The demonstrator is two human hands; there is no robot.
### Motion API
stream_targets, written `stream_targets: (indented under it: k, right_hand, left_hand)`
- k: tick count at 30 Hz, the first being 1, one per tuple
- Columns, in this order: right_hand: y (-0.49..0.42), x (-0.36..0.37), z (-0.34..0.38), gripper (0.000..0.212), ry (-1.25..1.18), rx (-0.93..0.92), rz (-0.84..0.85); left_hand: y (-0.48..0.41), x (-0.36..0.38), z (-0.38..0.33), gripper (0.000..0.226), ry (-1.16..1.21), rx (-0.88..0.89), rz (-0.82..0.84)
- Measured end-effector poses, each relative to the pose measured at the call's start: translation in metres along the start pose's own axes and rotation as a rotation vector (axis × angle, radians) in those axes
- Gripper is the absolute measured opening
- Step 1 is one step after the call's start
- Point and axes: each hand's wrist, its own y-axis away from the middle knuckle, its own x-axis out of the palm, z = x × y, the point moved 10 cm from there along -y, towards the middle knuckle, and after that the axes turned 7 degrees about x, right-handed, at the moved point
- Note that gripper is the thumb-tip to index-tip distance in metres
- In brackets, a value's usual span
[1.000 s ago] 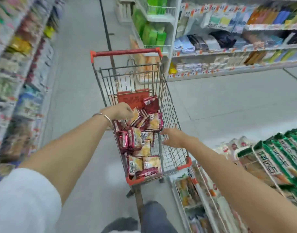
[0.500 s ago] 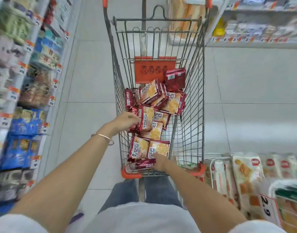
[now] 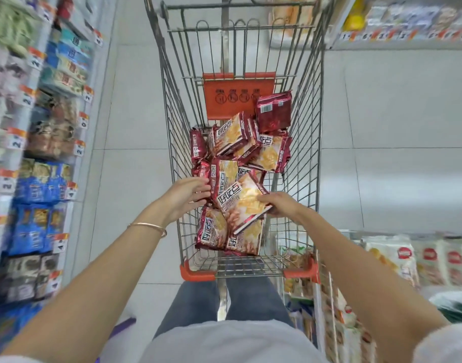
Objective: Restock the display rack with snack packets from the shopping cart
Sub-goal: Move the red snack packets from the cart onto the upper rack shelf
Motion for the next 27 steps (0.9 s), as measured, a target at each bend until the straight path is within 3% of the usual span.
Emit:
stream_targets:
  k: [3,6,9,11,12,14,16,19,21,24,27]
  right_hand:
    - [0.009,-0.008,0.009,0.024,-0.129,0.023,0.101]
    - [0.017,0.003,0.014,0.037,-0.305,0.051,0.26]
    - [0.022,0.031,0.012,0.045,-0.415,0.092,0.415]
    - [0.019,0.045,0.007,0.043,-0.498,0.125,0.466]
    - [0.016,0.051,0.005,0.044,-0.512,0.142,0.491]
    - [0.008,0.055,0.005,0.052,-0.425,0.158,0.497]
    - [-0.009,0.036,0.016,0.053,-0.253,0.118,0.31]
    - [-0.033,-0.042,0.056,0.046,-0.064,-0.033,-0.309]
    - [-0.039,-0.082,0.087,0.052,-0.003,-0.101,-0.588]
    - [-0.054,-0.117,0.114,0.059,-0.097,-0.088,-0.746]
    - [-0.087,-0.124,0.104,0.077,-0.174,0.045,-0.674]
  left_hand:
    - [-0.005,0.008,-0.002,0.022,-0.104,0.046,-0.007]
    - [-0.004,0.015,-0.009,0.031,-0.111,0.086,-0.044]
    - [-0.004,0.015,-0.008,0.104,-0.178,0.056,-0.113]
    - [-0.006,0.023,0.004,0.125,-0.092,-0.004,-0.071]
    - [-0.008,0.026,0.011,0.112,-0.02,-0.036,-0.052]
    - [-0.01,0.023,0.025,0.063,0.104,-0.07,-0.09]
    - [-0.014,0.016,0.034,0.042,0.196,-0.062,-0.123]
    - [-0.02,0.012,0.035,0.048,0.288,-0.008,-0.141]
    - [-0.022,0.012,0.032,0.05,0.274,0.019,-0.155]
    - [-0.026,0.016,0.037,0.052,0.304,-0.019,-0.143]
    - [-0.027,0.025,0.04,0.043,0.355,-0.07,-0.116]
